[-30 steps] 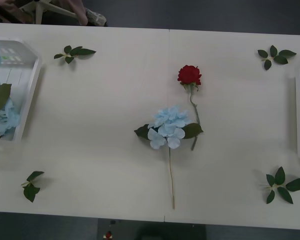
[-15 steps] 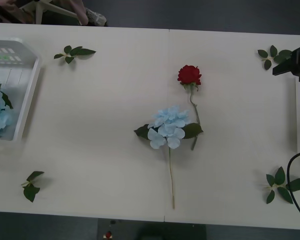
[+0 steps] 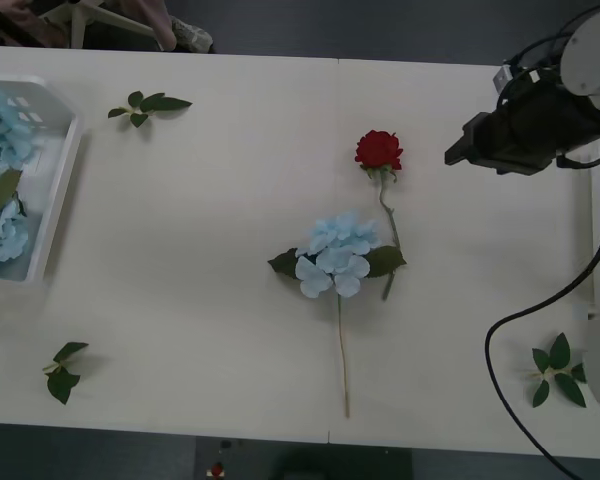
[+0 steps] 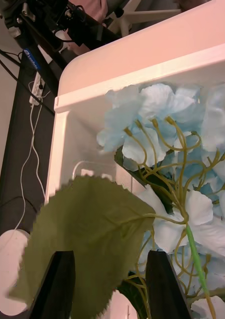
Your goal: Put the red flowers into the right box and the blue flowers into the left box
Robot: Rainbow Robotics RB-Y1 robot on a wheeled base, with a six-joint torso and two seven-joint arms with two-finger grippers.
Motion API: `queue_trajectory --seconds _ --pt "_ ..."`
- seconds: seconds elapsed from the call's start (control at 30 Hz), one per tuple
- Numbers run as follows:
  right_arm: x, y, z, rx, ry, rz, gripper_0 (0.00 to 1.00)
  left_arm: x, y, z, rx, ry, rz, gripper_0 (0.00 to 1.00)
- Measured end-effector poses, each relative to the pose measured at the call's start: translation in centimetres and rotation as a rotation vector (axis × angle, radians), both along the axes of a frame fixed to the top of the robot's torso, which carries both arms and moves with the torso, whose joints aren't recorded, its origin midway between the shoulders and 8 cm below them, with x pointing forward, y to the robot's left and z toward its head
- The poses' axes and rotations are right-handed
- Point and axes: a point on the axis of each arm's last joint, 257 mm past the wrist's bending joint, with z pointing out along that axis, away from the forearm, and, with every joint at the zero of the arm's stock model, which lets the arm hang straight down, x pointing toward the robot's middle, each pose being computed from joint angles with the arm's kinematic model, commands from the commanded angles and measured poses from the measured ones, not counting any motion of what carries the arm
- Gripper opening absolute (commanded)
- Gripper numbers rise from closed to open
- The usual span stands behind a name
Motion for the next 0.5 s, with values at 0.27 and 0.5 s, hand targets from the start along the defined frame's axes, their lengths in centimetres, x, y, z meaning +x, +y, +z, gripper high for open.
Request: queue_trajectory --seconds 0.27,0.5 --pt "1.5 6.2 -2.0 -0.012 -0.045 0.011 0.83 0.3 -1.0 -0.3 -0.061 -0.014 -0.012 0.60" --pt "2.9 8.7 -5.5 -0.052 -0.077 0.011 0.83 -0.5 -6.3 0.2 -0.222 0.044 -0.070 0.80"
